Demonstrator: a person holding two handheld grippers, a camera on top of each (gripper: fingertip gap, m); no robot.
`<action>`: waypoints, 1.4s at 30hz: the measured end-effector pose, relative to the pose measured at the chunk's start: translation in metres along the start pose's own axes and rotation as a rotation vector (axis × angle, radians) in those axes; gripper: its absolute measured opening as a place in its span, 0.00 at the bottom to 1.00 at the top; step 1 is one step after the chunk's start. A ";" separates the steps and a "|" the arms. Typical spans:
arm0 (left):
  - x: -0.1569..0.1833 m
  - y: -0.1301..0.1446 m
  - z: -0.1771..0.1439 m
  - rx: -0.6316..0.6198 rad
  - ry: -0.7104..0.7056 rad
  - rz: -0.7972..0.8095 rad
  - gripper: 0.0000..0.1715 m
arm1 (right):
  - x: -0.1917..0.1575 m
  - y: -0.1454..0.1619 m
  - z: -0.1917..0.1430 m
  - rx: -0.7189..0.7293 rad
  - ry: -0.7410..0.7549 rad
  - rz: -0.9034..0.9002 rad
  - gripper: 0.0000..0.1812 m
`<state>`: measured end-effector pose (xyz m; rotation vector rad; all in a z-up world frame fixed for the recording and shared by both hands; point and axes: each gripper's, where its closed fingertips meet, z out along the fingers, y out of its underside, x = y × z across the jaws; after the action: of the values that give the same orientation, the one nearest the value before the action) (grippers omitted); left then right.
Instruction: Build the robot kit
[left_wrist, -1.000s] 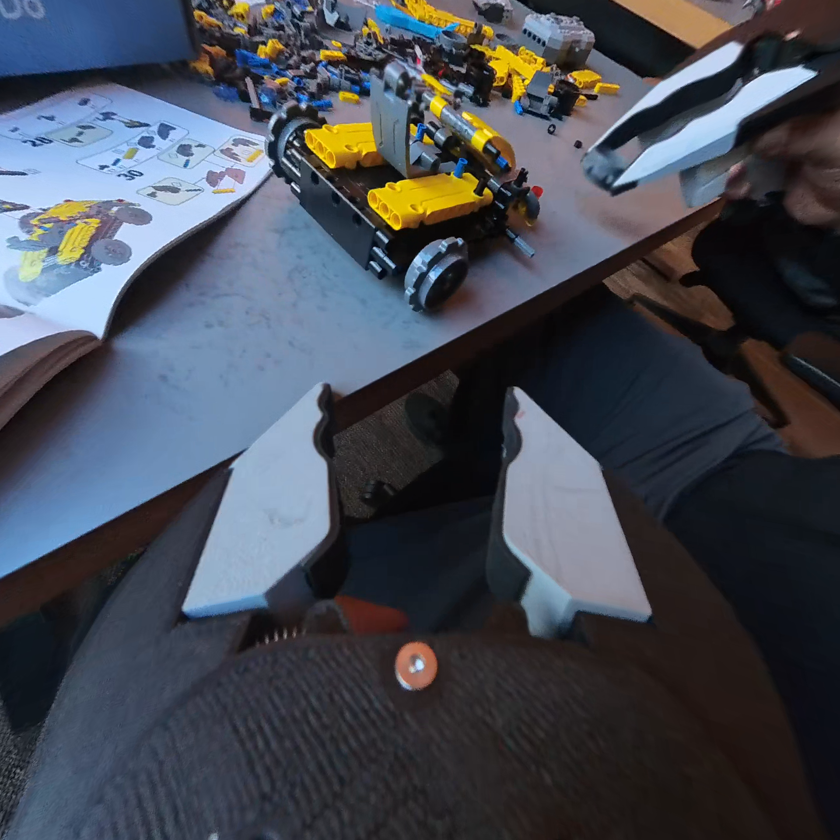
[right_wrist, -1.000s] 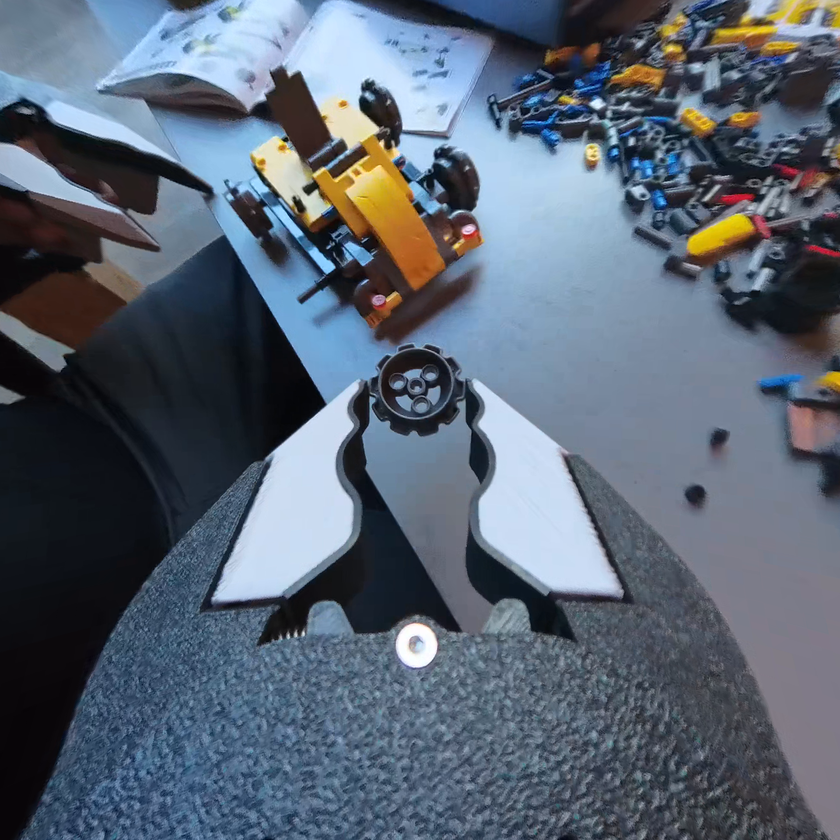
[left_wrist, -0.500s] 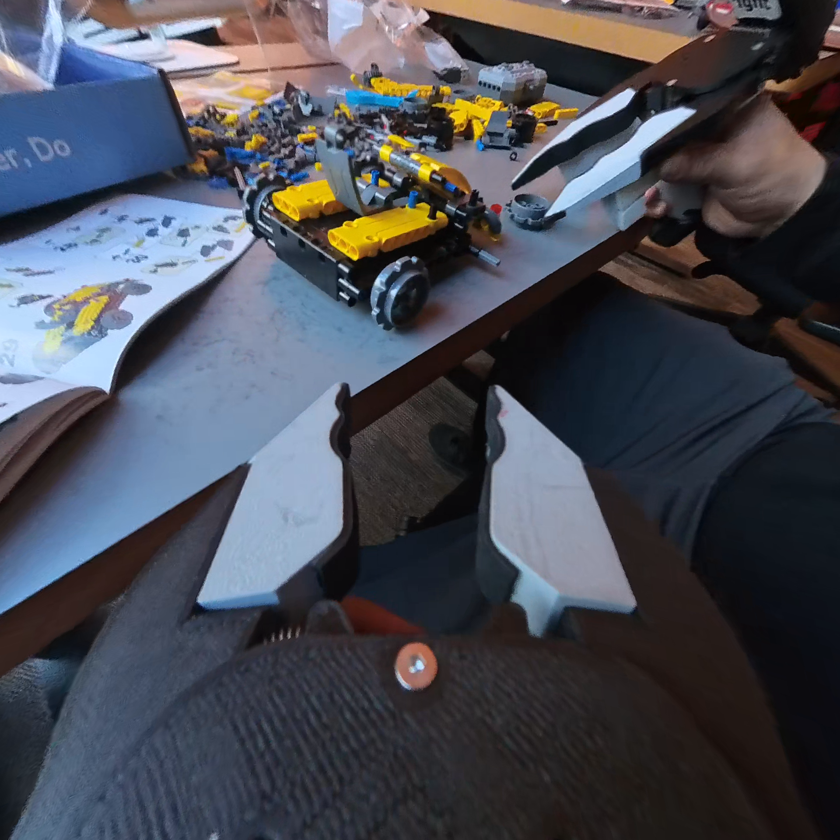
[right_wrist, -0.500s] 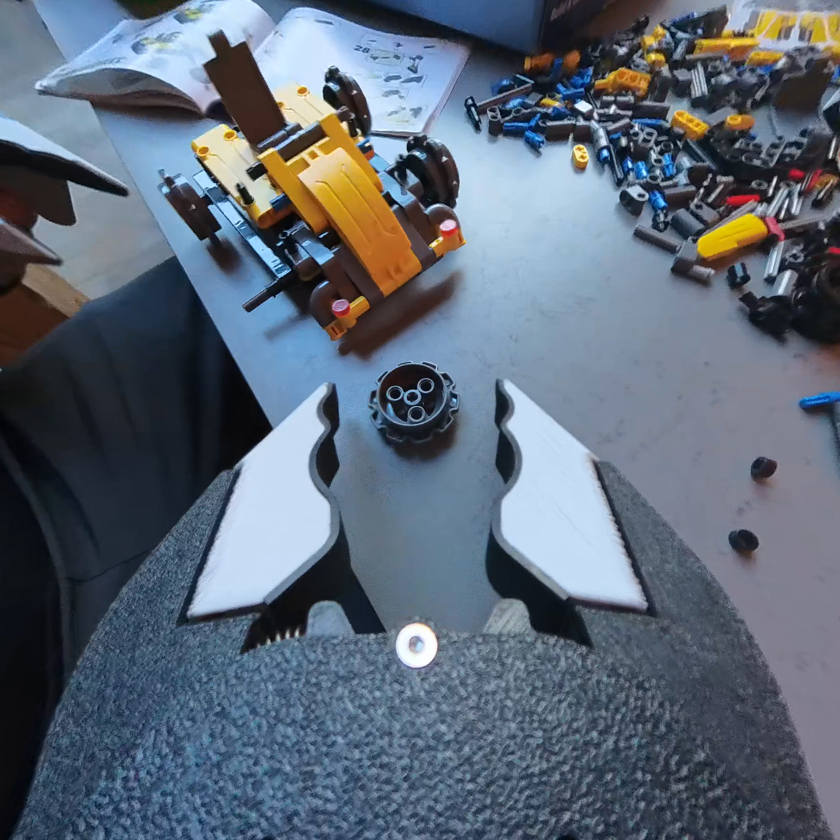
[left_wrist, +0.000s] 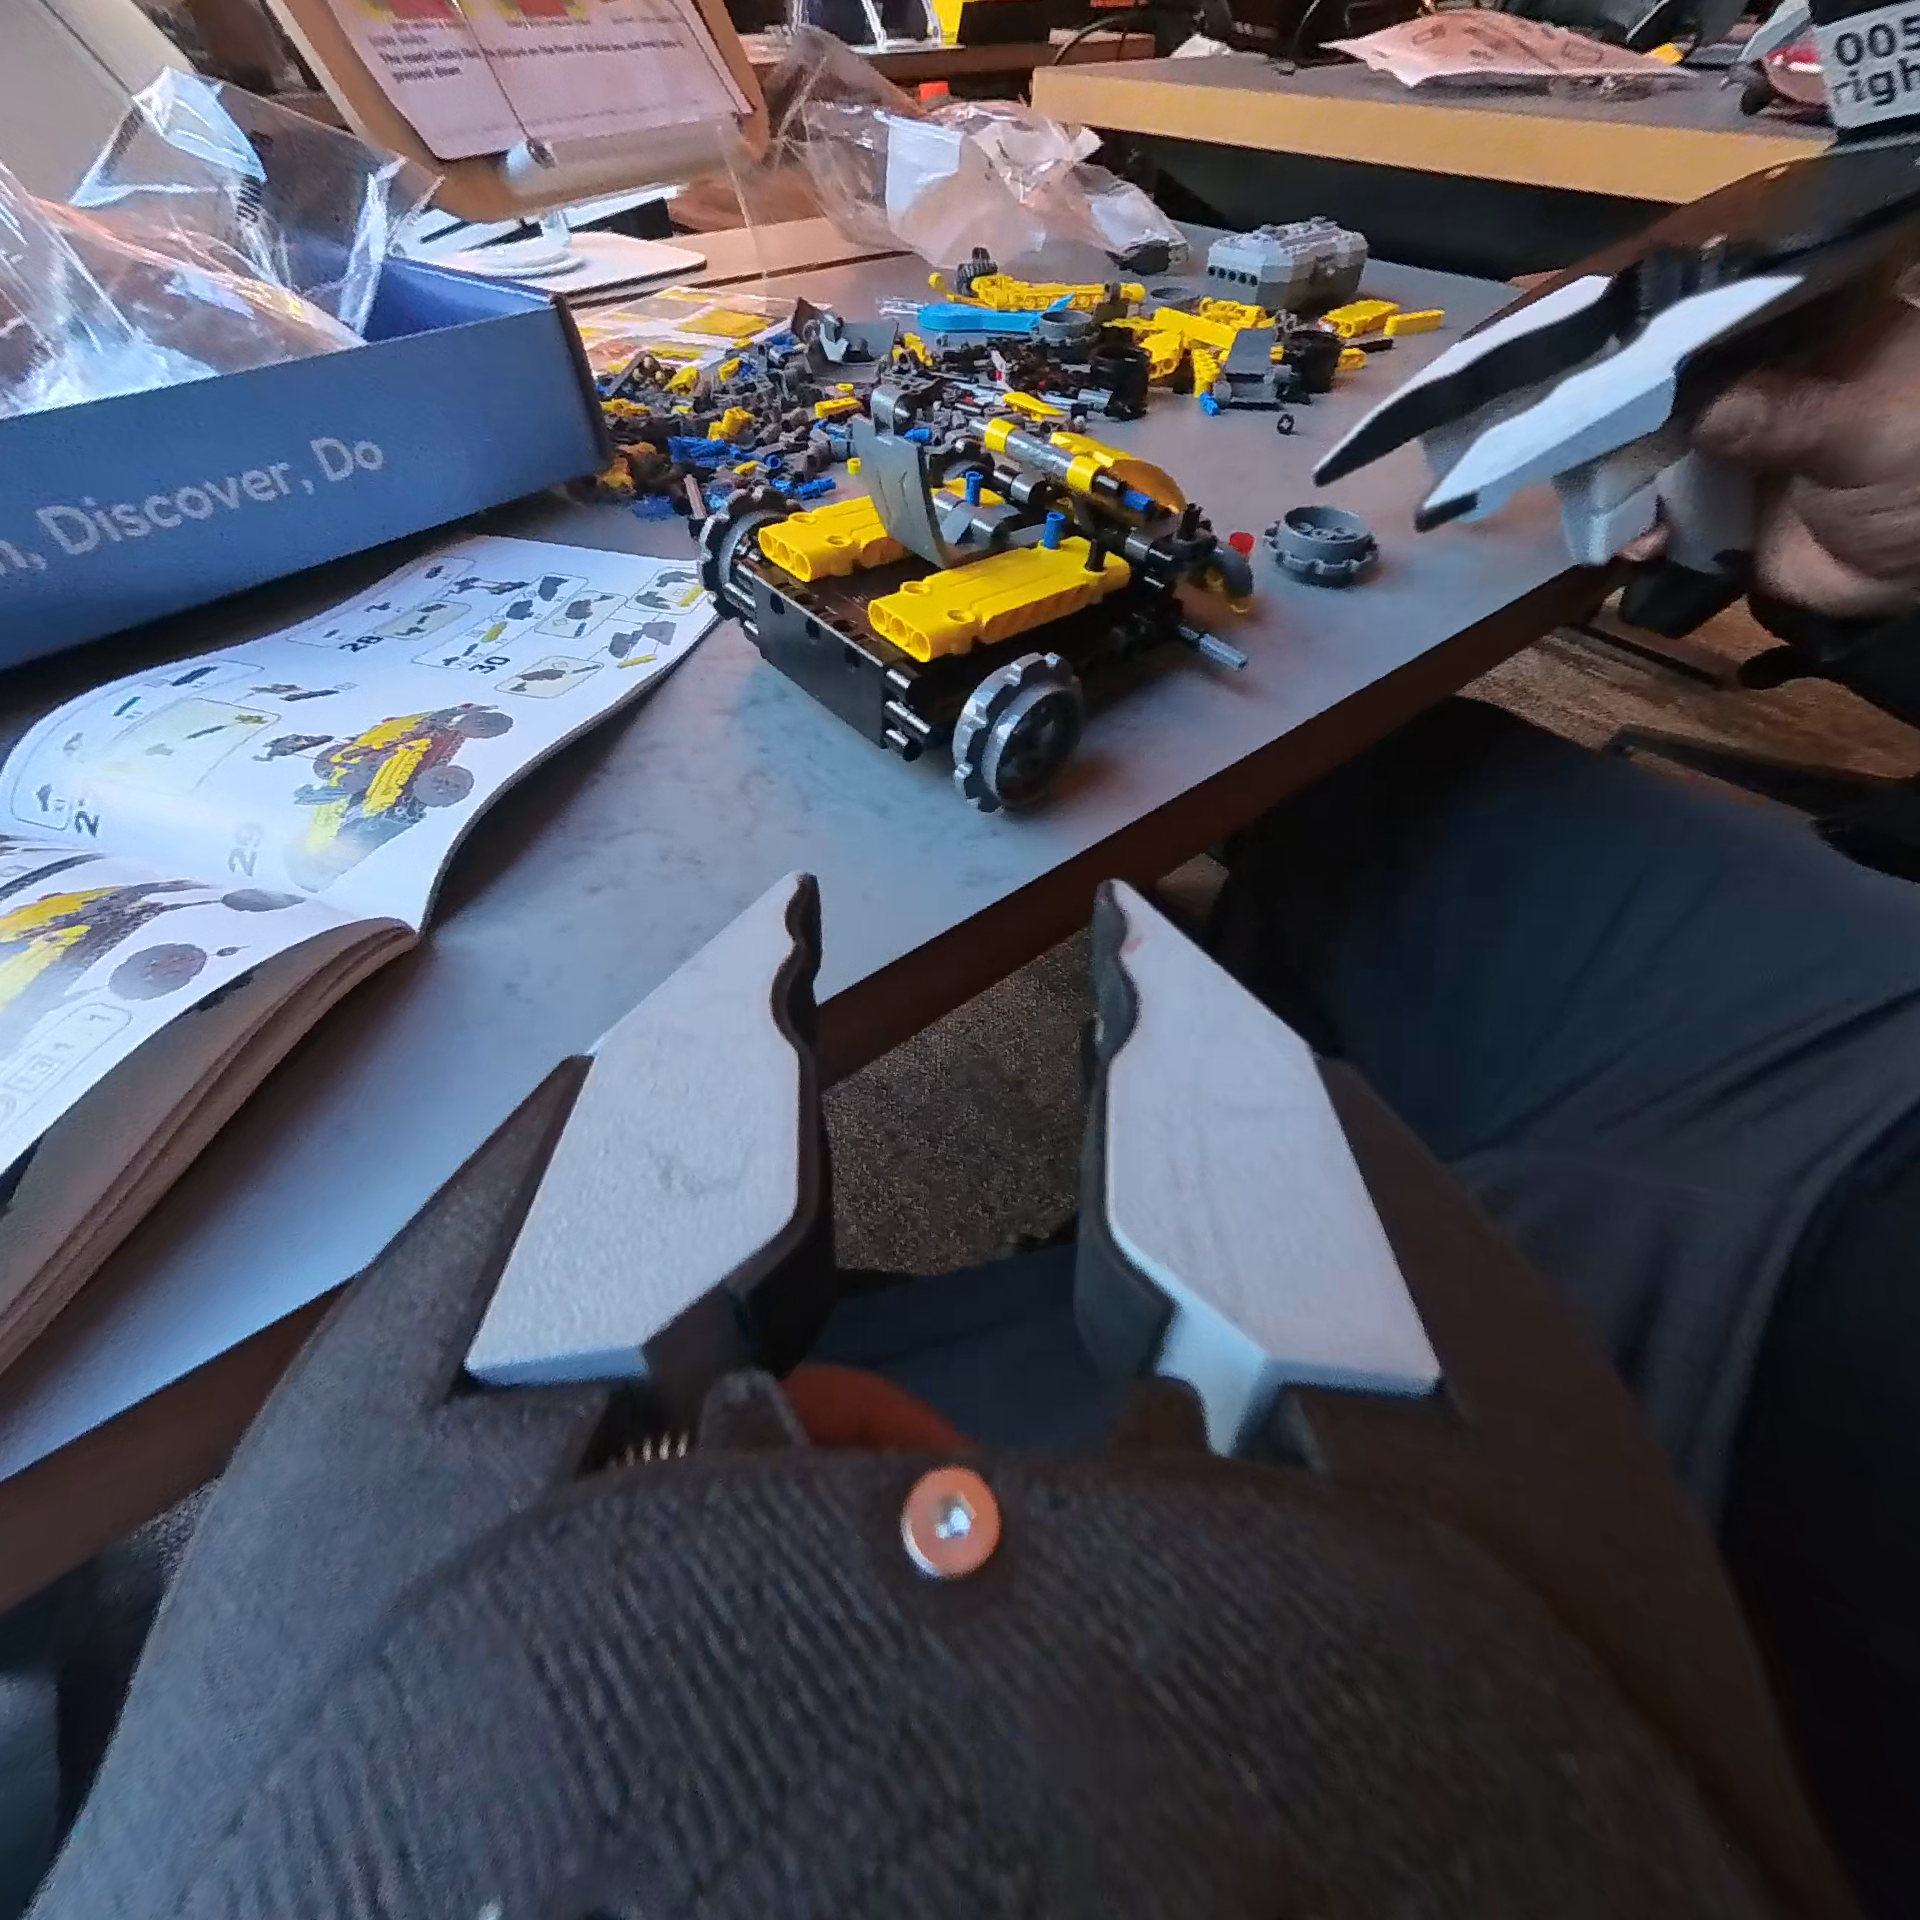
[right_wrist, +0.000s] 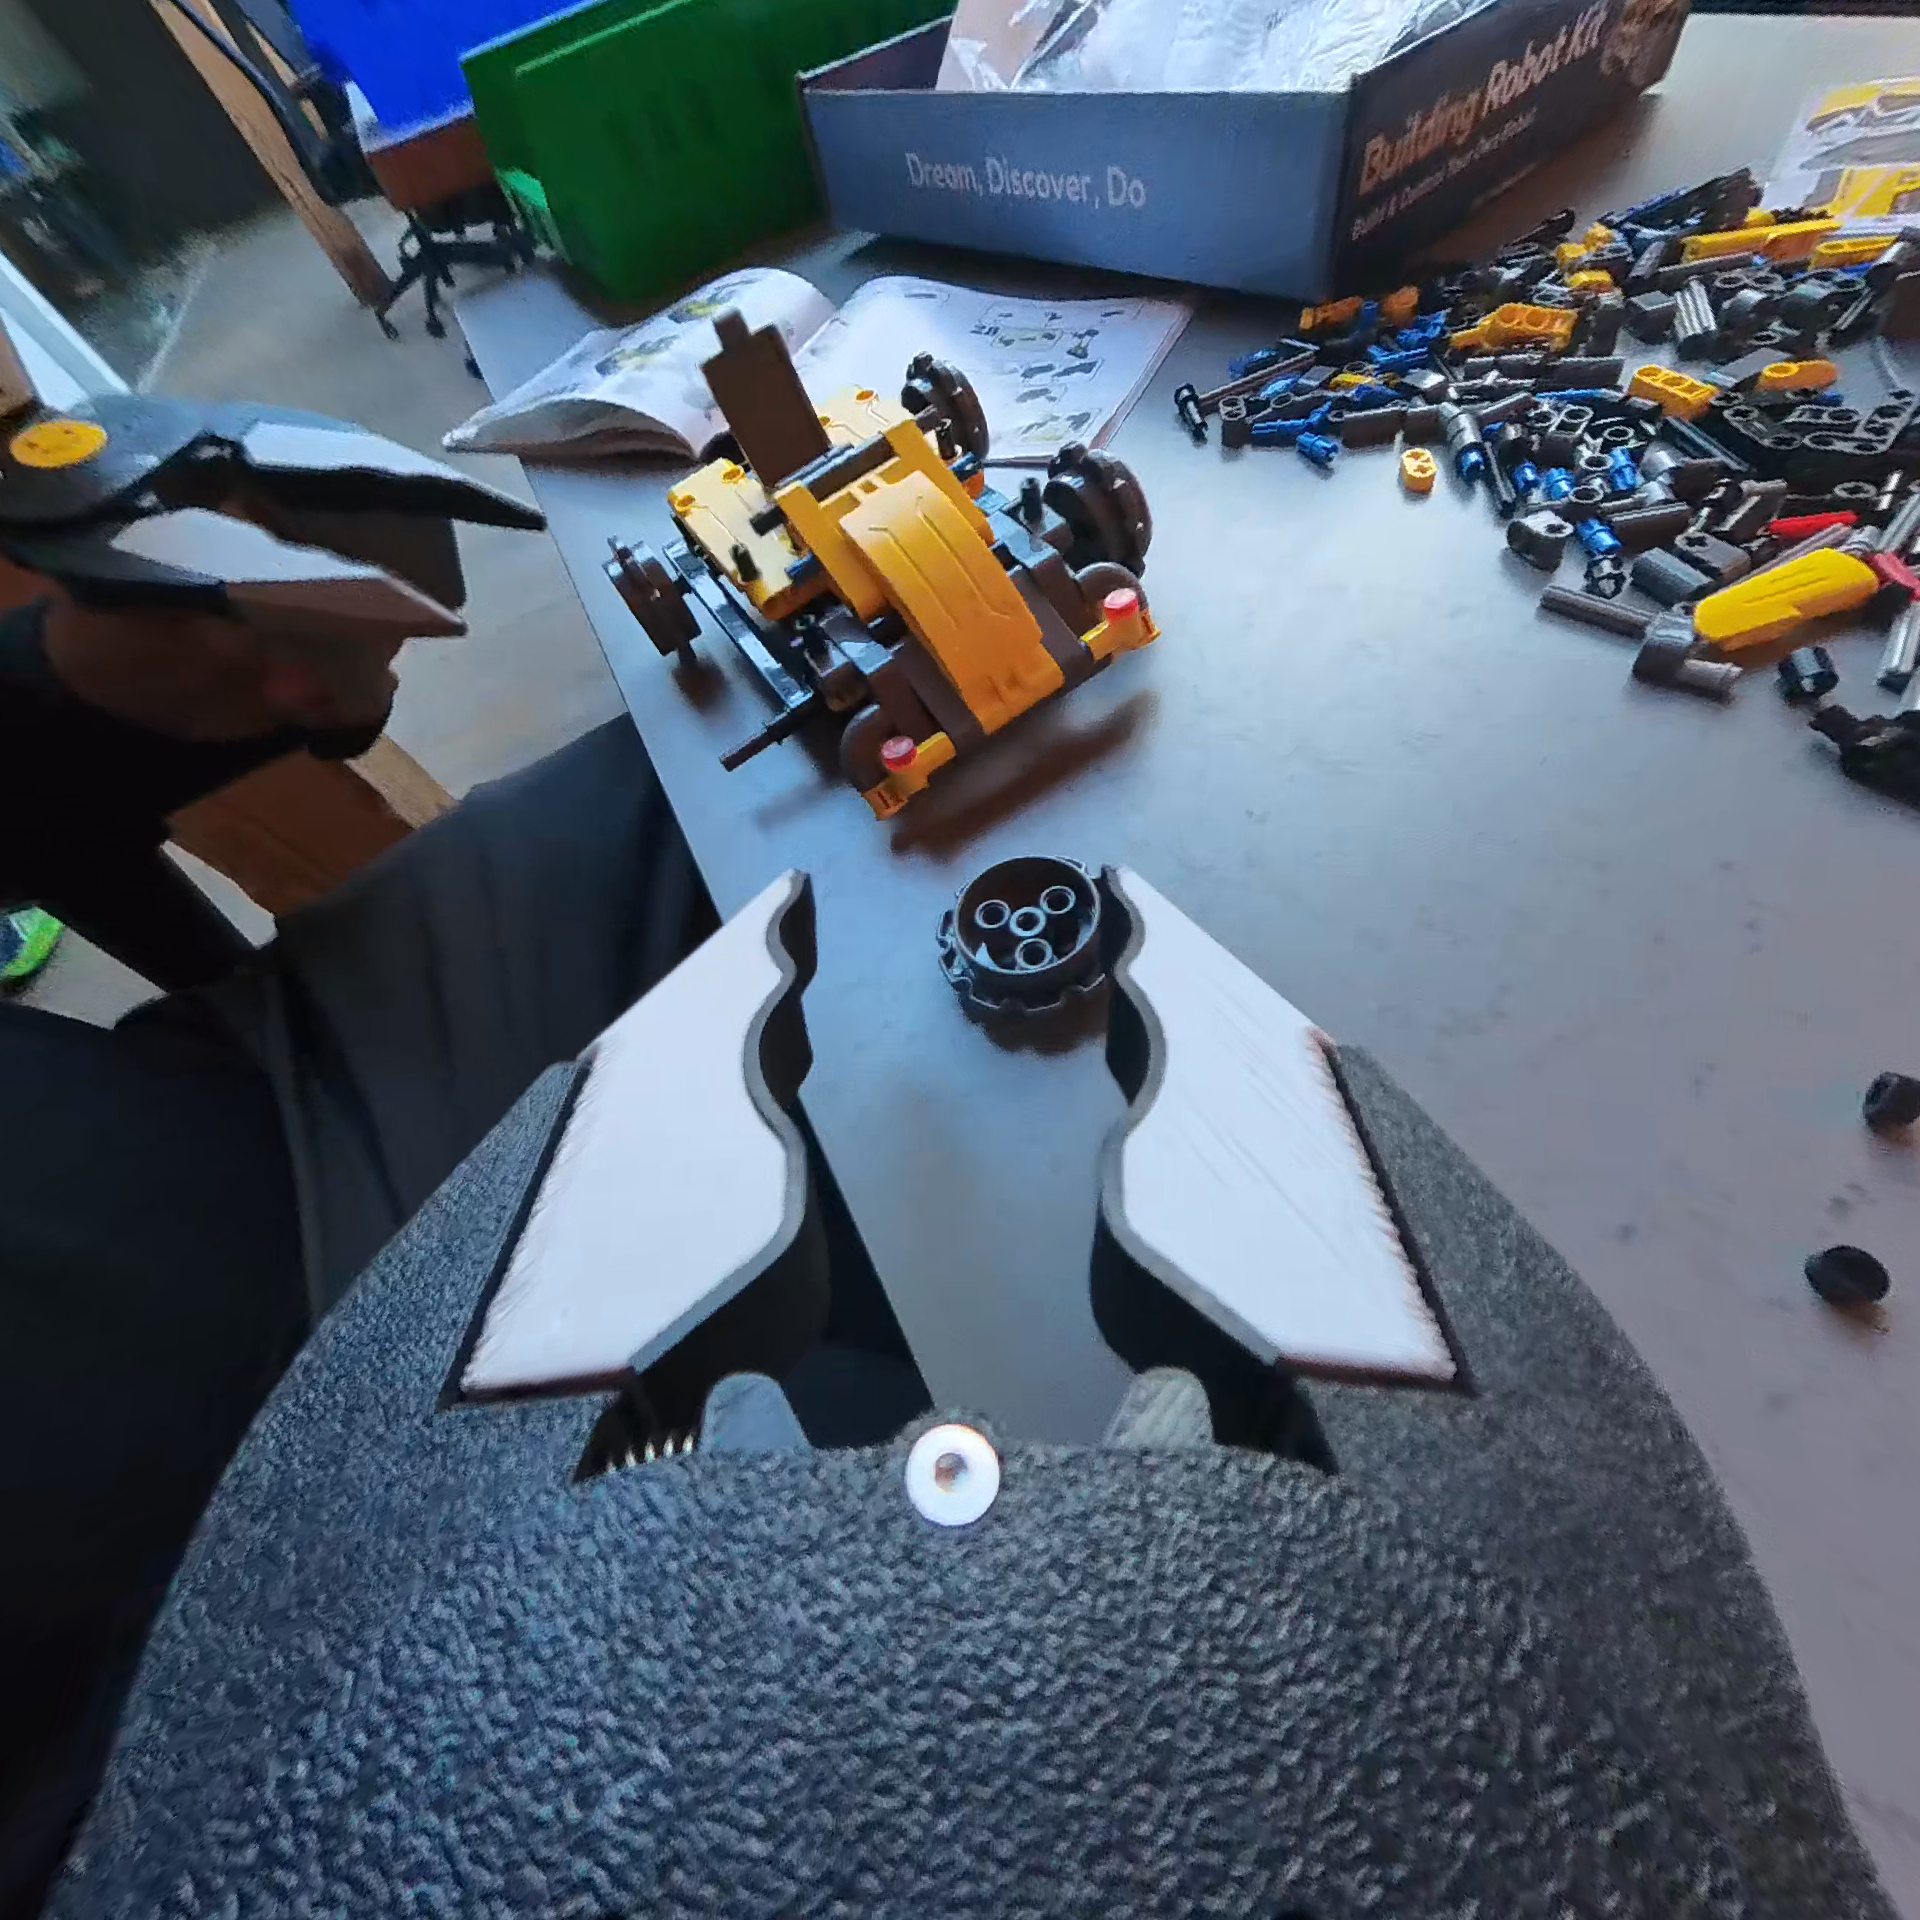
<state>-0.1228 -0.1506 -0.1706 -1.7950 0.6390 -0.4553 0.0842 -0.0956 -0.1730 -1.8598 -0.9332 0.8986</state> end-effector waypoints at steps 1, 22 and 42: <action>-0.001 -0.001 0.000 0.005 -0.005 0.003 0.28 | 0.000 0.002 0.001 -0.012 0.008 -0.013 0.32; -0.005 -0.004 -0.001 0.019 -0.056 0.060 0.23 | 0.003 0.007 0.004 -0.053 0.033 -0.009 0.26; -0.001 0.000 0.001 -0.010 -0.083 0.147 0.21 | 0.013 0.007 0.005 -0.059 0.128 -0.034 0.33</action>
<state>-0.1226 -0.1493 -0.1710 -1.7522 0.7106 -0.2773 0.0877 -0.0855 -0.1834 -1.9216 -0.9178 0.7295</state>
